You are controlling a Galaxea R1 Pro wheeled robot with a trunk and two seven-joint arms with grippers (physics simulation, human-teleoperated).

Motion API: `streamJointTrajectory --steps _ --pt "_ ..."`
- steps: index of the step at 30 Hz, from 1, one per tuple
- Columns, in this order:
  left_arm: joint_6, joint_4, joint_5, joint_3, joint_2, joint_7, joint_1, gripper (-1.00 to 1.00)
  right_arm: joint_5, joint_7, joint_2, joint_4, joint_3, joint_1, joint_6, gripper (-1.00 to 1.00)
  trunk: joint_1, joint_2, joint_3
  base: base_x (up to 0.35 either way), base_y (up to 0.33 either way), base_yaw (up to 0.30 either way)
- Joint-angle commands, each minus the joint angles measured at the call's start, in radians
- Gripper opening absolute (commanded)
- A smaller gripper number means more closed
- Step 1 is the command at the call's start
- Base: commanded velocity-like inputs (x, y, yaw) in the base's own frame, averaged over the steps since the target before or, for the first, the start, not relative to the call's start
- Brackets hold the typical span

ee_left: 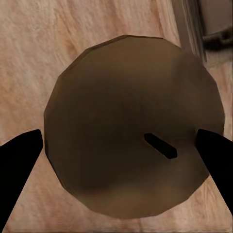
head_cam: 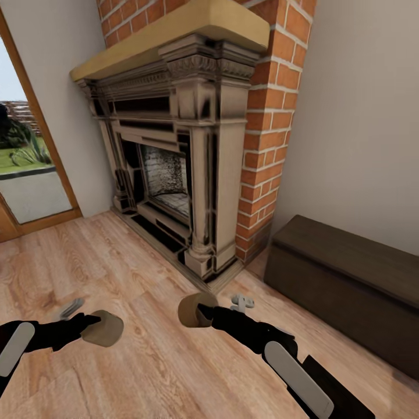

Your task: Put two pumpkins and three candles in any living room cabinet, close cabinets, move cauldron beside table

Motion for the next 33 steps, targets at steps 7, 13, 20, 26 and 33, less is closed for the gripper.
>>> streamJointTrajectory --steps 7,13,20,26,33 --pt "0.005 -0.001 0.001 0.002 0.0 -0.009 0.0 -1.0 -0.009 -0.009 -0.001 0.0 0.001 -0.001 -0.001 -1.0 -0.021 0.035 0.023 -0.34 0.0 -0.243" --pt "0.005 0.0 0.001 0.001 -0.001 -0.009 0.0 -1.0 -0.009 -0.009 -0.001 -0.001 0.001 -0.001 -0.002 -1.0 -0.044 0.077 0.041 -0.341 0.0 -0.048" --pt "0.005 0.0 0.001 0.001 -0.001 -0.009 0.0 -1.0 -0.009 -0.009 -0.001 0.002 0.001 -0.001 0.0 -1.0 -0.071 0.126 0.06 -0.333 0.0 -0.066" --pt "0.005 0.0 0.001 0.002 -0.001 -0.009 0.0 -1.0 -0.031 -0.009 -0.001 0.013 0.0 -0.001 0.002 -1.0 -0.094 0.168 0.071 -0.143 0.0 -0.171" --pt "0.005 -0.001 0.0 0.0 -0.002 -0.009 0.0 -1.0 -0.062 -0.009 -0.001 0.026 0.0 -0.001 0.002 -1.0 -0.121 0.217 0.085 -0.013 0.0 -0.197"
